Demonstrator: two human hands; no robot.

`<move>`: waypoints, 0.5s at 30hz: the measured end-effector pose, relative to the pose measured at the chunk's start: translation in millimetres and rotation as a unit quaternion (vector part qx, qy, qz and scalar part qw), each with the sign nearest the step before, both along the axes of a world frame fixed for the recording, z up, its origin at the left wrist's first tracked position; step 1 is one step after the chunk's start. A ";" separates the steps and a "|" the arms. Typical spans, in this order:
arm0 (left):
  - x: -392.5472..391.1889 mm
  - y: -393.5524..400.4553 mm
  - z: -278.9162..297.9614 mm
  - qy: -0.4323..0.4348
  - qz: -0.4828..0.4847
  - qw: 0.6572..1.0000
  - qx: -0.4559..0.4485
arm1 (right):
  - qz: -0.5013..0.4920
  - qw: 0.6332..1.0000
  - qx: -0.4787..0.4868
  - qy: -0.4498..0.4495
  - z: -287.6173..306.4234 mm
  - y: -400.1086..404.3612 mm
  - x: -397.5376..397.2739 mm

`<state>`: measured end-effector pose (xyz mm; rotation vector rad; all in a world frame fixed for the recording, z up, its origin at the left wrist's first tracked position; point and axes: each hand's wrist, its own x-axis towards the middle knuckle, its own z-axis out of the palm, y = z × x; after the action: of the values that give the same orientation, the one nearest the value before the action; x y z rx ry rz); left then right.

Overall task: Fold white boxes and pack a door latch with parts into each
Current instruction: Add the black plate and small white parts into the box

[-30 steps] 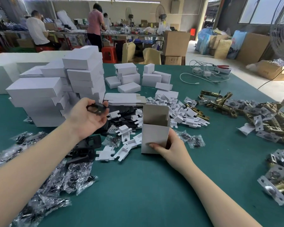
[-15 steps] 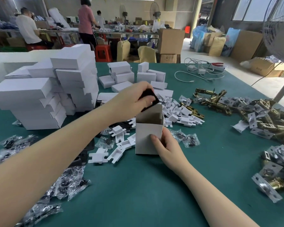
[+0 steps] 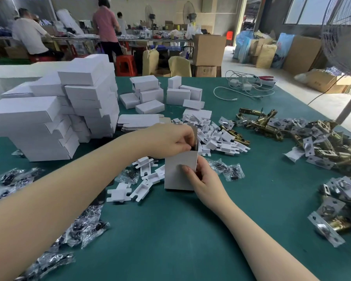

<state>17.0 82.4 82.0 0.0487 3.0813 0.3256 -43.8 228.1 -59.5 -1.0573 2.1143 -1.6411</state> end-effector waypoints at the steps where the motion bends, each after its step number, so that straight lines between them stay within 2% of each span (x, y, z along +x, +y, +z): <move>1: -1.6 3.5 -2.2 -0.010 -0.002 0.998 -0.060 | -0.002 1.000 -0.001 0.003 0.1 0.0 -0.1; 2: -2.8 6.5 -5.2 -0.012 0.002 0.994 -0.106 | -0.004 1.000 0.000 0.006 -0.2 0.0 -0.6; 4: 2.3 9.6 -10.4 0.042 0.018 0.992 -0.117 | -0.009 1.000 0.004 0.010 -0.3 0.3 -1.0; 7: 21.2 0.3 -22.1 0.265 0.022 0.964 -0.005 | 0.008 1.000 -0.011 0.000 1.5 1.7 -0.3; 9: 34.6 -9.0 -37.4 0.343 0.080 0.933 0.075 | -0.014 0.999 -0.041 0.026 3.7 2.2 3.3; 10: 40.8 -13.0 -46.5 0.330 0.120 0.929 0.119 | -0.050 0.996 -0.057 0.050 3.6 2.2 4.0; 12: 48.2 -12.7 -63.3 0.210 0.175 0.925 0.264 | -0.157 0.982 -0.068 0.075 6.3 3.6 1.2; 13: 49.8 -11.4 -71.8 0.158 0.176 0.908 0.347 | -0.217 0.972 -0.052 0.080 8.5 5.7 -4.1; 15: 49.0 -10.4 -90.7 0.123 0.153 0.864 0.463 | -0.321 0.936 0.081 0.115 11.4 16.3 -22.1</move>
<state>66.0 72.0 -8.7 -0.3973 2.7922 1.8927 -65.9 244.4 -48.1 -0.5464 2.9147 -1.5956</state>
